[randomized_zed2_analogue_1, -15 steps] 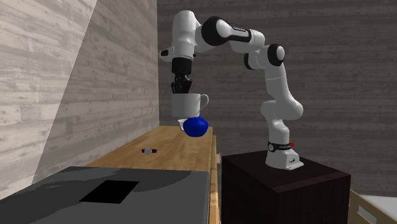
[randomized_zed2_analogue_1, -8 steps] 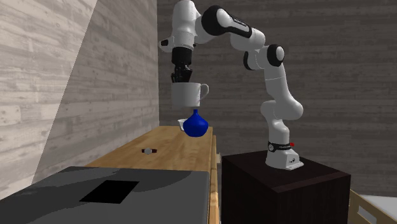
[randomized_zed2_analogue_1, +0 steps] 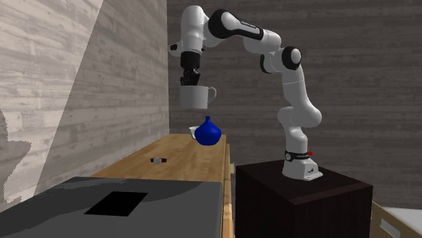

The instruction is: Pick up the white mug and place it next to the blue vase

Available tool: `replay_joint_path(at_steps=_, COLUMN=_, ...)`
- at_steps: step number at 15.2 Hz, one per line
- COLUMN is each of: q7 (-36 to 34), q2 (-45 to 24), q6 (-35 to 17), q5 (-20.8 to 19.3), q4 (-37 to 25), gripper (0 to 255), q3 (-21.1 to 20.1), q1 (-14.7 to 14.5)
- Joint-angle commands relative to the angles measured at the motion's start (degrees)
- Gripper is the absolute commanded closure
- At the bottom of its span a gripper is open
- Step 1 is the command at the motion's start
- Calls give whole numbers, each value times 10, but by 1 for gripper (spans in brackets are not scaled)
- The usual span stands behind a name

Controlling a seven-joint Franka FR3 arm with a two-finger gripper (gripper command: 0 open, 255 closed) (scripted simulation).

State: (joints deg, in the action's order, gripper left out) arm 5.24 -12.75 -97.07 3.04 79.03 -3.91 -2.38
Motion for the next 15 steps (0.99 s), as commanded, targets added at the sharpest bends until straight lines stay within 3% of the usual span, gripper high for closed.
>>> replay_joint_path(at_steps=1, q7=27, q2=7, q6=2, q5=5, q4=7, gripper=255, q3=9, q1=17)
replay_joint_path(at_steps=8, q7=117, q2=22, q6=6, q5=20, q4=25, gripper=255, q3=44, q1=73)
replay_joint_path(at_steps=15, q7=207, q2=6, q6=22, q5=33, q4=1, gripper=255, q3=79, q1=128)
